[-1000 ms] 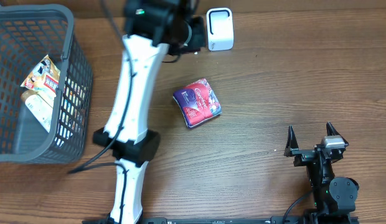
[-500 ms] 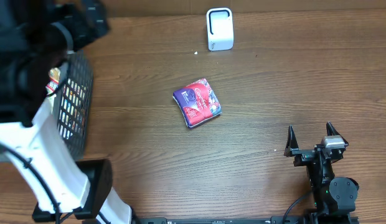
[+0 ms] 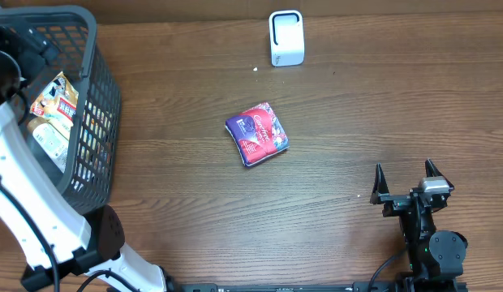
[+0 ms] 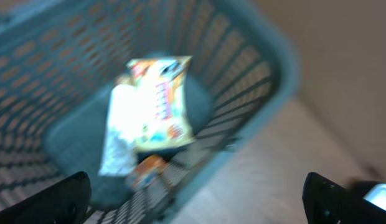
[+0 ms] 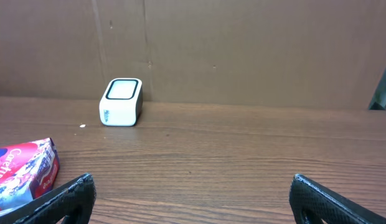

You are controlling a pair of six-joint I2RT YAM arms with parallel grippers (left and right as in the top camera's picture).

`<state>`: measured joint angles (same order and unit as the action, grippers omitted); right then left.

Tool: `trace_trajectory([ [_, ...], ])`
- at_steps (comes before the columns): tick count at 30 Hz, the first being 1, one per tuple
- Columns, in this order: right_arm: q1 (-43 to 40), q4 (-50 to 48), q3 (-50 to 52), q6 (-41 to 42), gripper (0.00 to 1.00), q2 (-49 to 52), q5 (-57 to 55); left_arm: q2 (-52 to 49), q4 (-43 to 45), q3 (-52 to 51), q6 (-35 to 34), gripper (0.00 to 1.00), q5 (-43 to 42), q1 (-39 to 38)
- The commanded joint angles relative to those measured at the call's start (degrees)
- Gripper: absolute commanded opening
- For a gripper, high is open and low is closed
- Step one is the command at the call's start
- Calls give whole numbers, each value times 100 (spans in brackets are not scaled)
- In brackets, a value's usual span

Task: Scan the item barcode
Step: 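Move the left gripper back into the grey basket, then grasp the white bamboo-print tube in the basket with the left gripper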

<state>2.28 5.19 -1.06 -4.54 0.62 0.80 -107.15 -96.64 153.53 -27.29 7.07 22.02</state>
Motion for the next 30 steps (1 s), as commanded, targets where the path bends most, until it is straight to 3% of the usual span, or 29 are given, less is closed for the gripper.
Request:
trace_trajectory([
  [1, -11, -35, 59, 0, 100, -46, -57, -46, 7, -817, -411, 100, 1014, 22],
  [7, -9, -35, 59, -2, 100, -46, -57, -61, 697, -2057, -485, 100, 1106, 94],
  [16, -9, -35, 59, 0, 100, -46, -57, -184, 1569, -2861, -614, 100, 1058, 313],
  [24, -11, -33, 59, 0, 100, -46, -57, -662, 1467, -2922, -308, 99, -254, 957],
  [30, -11, -35, 59, 0, 100, -46, -57, -1471, 1300, -2938, -142, 100, -238, 901],
])
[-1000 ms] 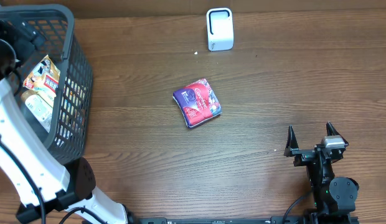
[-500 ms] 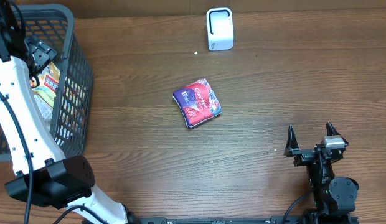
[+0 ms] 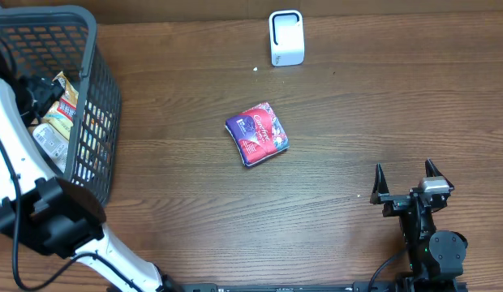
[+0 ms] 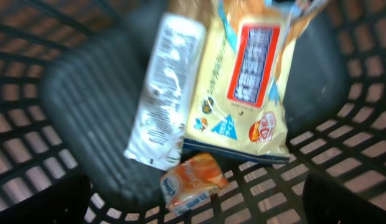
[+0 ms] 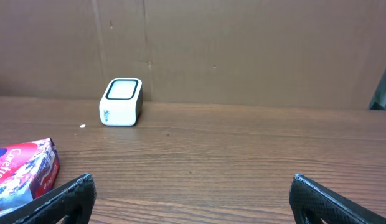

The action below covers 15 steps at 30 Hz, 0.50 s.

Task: Scan the item barcode
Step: 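Grasp the white bamboo-print tube in the basket with the left gripper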

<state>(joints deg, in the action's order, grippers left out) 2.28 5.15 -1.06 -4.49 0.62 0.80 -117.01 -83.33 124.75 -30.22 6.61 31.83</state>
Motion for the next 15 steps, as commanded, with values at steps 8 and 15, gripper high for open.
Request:
trace_trajectory([
  [8, -9, -28, 59, -7, 100, -46, -57, -1364, 157, -59, -109, 94, 542, -72],
  [15, -9, -31, 59, -4, 100, -46, -57, -1659, 348, -66, -621, 95, 1180, -72],
])
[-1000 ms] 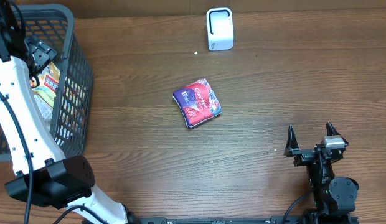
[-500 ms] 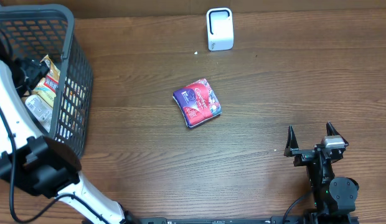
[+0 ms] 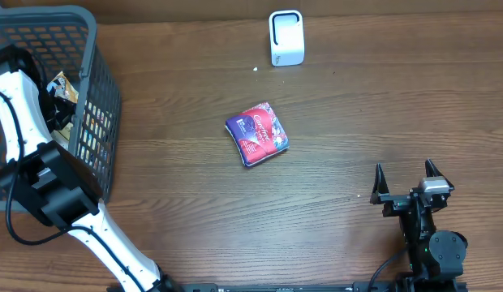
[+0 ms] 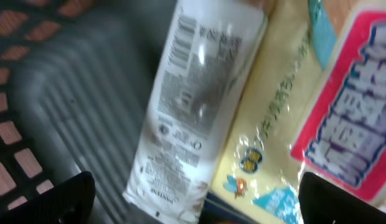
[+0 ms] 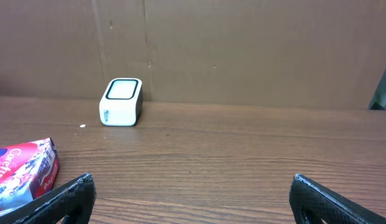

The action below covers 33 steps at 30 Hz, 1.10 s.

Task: Scan the item barcode
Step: 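Grasp the white bamboo-print tube in the basket with the left gripper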

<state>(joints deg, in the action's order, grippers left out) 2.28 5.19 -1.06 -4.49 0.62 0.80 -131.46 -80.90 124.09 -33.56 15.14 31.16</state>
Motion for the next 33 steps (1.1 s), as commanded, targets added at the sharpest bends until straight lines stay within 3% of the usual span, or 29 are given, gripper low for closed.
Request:
trace_trajectory([
  [1, -11, -35, 59, -4, 100, -46, -57, -238, 125, -2, -286, 95, 328, -4],
  [20, -9, -33, 59, -4, 100, -46, -57, -918, 162, -59, -289, 87, 498, -4],
  [26, -9, -35, 59, -7, 100, -46, -57, -973, -109, -59, -330, 75, 1217, 7],
  [28, -9, -35, 59, -4, 100, -46, -57, -975, -323, -61, -643, 73, 1580, 7],
  [33, -11, -35, 59, -4, 100, -46, -57, -979, -343, -61, -693, 68, 1639, 7],
])
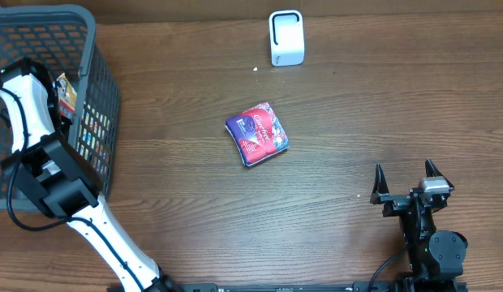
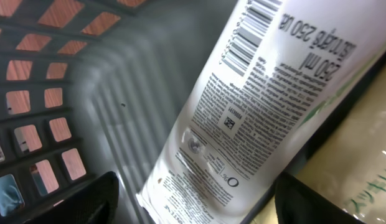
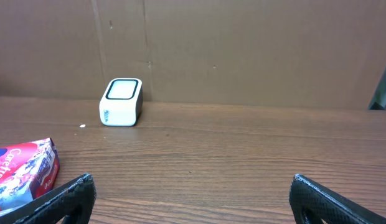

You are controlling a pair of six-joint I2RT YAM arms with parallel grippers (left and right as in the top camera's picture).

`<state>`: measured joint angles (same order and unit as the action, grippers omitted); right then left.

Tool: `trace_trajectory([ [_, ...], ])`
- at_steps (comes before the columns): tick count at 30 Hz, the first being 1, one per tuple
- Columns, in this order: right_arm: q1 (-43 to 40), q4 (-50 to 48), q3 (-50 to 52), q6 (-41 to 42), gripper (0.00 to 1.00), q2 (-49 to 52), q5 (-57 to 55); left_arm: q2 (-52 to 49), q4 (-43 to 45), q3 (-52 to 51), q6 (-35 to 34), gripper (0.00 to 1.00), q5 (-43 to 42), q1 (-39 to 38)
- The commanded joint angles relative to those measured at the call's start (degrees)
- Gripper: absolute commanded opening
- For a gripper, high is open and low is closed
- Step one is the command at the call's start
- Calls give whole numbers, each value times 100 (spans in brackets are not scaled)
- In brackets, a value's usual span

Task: Scan the item barcode
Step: 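Grasp the white bamboo-print tube in the basket with the left gripper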

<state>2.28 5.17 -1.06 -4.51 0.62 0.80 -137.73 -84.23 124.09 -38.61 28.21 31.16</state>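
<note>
My left gripper [image 2: 199, 208] is deep inside the grey basket [image 1: 92, 36], open, its two dark fingertips [image 2: 87, 199] standing either side of the lower end of a white tube [image 2: 255, 106]. The tube shows a barcode and small print, and lies on the basket floor. A yellow snack packet [image 2: 373, 168] lies against the tube's right side. The white barcode scanner [image 1: 285, 37] stands at the table's far edge, also in the right wrist view [image 3: 121, 101]. My right gripper [image 3: 193, 199] rests open near the front right [image 1: 406, 177], holding nothing.
A red and purple packet [image 1: 258, 134] lies mid-table, also visible at the left of the right wrist view [image 3: 22, 174]. The basket's mesh walls [image 2: 37, 106] close in around my left gripper. A brown cardboard wall [image 3: 243, 50] backs the table.
My left gripper is lower and closer to the white tube, which now fills the wrist view between the open fingers. The right arm and the table items have not moved.
My left gripper was open above the basket, with its contents below. Then it was inside the basket over the tube, yellow packet and a small orange item. Then it was close over the tube, and now its fingers straddle the tube's end.
</note>
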Motion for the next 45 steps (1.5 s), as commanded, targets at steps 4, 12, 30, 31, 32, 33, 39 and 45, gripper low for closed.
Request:
trace_trajectory([
  [4, -9, -31, 59, -4, 100, -46, -57, -354, 44, -94, -79, 63, 328, 7],
  [12, -9, -31, 59, -2, 100, -46, -57, -354, 433, -643, 208, 70, 334, 7],
  [30, -11, -31, 59, -2, 100, -46, -57, -348, 728, -804, 1115, 4, -146, -2],
  [31, -11, -33, 59, -4, 100, -46, -57, -345, 684, -780, 1178, 4, -146, -11],
  [32, -11, -33, 59, -4, 100, -46, -57, -330, 619, -732, 1187, 4, -111, -26],
  [33, -11, -33, 59, -4, 100, -46, -57, -306, 527, -658, 1185, 4, -72, -46],
  [39, -11, -31, 59, -2, 100, -46, -57, 9, -101, 498, 1117, 4, -409, -168],
  [45, -11, -31, 59, -4, 100, -46, -57, 546, -424, 1779, 1119, 4, -1071, -358],
])
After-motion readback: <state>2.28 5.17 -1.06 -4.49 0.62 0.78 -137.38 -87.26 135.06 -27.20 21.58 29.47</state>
